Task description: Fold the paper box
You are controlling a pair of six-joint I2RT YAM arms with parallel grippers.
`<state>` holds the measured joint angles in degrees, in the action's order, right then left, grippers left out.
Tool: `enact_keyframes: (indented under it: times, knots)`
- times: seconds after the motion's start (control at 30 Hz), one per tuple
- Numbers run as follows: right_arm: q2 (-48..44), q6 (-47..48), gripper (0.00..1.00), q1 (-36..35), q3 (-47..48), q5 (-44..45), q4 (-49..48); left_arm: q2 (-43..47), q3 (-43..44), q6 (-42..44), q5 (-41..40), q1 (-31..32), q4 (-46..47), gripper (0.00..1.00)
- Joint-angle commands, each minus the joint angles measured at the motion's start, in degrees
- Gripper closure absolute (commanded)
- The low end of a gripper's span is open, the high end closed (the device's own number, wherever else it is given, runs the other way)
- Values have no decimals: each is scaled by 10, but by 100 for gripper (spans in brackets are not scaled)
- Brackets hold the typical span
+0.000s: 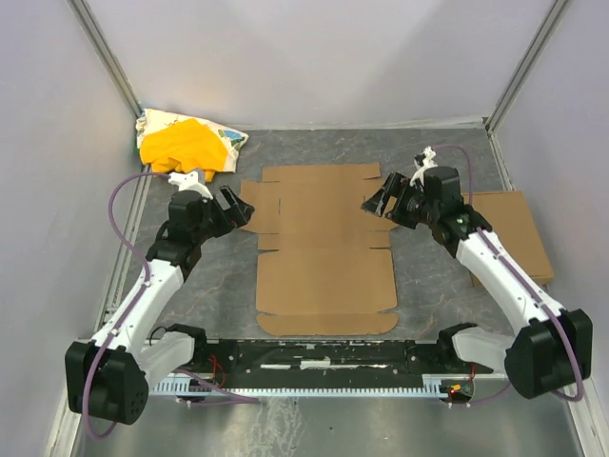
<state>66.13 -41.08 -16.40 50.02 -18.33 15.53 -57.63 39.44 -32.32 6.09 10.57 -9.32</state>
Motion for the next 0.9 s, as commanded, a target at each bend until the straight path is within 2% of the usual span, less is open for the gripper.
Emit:
enact_keyframes:
  times: [0.0,0.3,0.47,0.63,0.87]
  knots:
    - [52,44,9,2,71,71,94,-14,24,5,-19,-3,-12,3]
    - [151,67,12,1,134,115,182,-94,57,23,10,-3,-60,13]
    - [199,72,6,1,153,172,227,-110,47,2,8,-3,-56,14]
    - [254,78,0,1,168,189,242,-138,25,-41,24,5,-12,20]
    - [301,80,1,1,179,187,235,-205,45,-30,10,37,-19,21]
